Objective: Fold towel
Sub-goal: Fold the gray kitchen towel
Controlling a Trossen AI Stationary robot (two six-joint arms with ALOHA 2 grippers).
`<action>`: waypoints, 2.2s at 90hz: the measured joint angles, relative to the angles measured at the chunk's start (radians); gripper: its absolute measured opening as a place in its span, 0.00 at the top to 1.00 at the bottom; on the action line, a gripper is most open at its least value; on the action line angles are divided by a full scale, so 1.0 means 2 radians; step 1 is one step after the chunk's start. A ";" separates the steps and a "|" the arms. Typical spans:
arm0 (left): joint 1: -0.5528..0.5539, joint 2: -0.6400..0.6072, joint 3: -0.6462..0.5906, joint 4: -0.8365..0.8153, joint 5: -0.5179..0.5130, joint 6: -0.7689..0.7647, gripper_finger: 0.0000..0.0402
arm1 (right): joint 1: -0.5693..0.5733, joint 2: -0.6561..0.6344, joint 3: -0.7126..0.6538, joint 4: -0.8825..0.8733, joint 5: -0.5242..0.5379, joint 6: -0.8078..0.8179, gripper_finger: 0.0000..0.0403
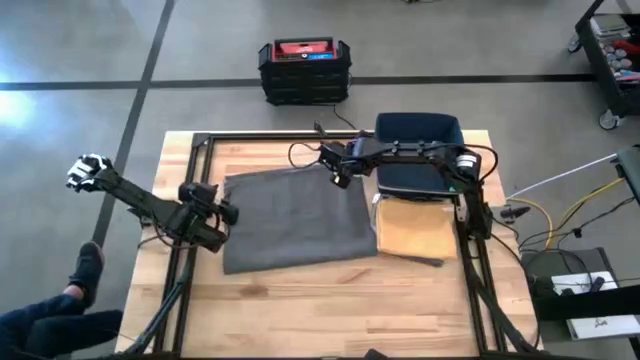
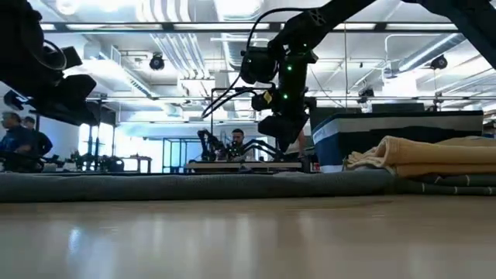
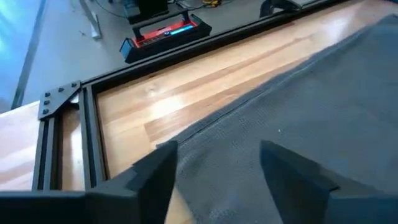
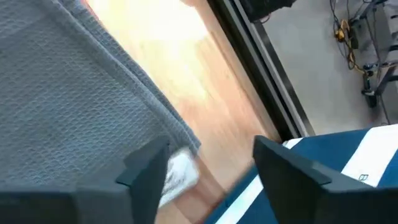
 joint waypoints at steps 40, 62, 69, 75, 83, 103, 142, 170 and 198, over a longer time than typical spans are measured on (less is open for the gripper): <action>-0.002 0.025 0.005 0.281 0.266 0.287 0.48 | 0.066 -0.102 -0.062 -0.046 -0.266 -0.018 0.29; -0.039 0.098 -0.034 0.369 0.379 0.288 0.55 | 0.189 -0.130 -0.195 0.083 -0.277 -0.009 0.34; -0.053 0.122 -0.034 0.372 0.384 0.280 0.57 | 0.212 -0.131 -0.224 0.130 -0.275 0.004 0.37; -0.068 0.142 -0.034 0.371 0.395 0.264 0.58 | 0.225 -0.129 -0.249 0.155 -0.270 0.022 0.39; -0.093 0.166 -0.032 0.383 0.405 0.233 0.60 | 0.237 -0.126 -0.271 0.163 -0.267 0.051 0.42; -0.183 0.204 -0.003 0.414 0.412 0.162 0.65 | 0.291 -0.127 -0.289 0.171 -0.265 0.126 0.48; -0.278 0.301 0.114 0.442 0.361 0.153 0.72 | 0.428 -0.128 -0.242 0.152 -0.271 0.200 0.48; -0.241 0.332 0.234 0.331 0.288 0.279 0.57 | 0.428 -0.128 -0.157 0.141 -0.267 0.116 0.46; -0.253 0.402 0.309 0.270 0.405 0.257 0.24 | 0.439 -0.117 -0.162 0.131 -0.248 0.109 0.36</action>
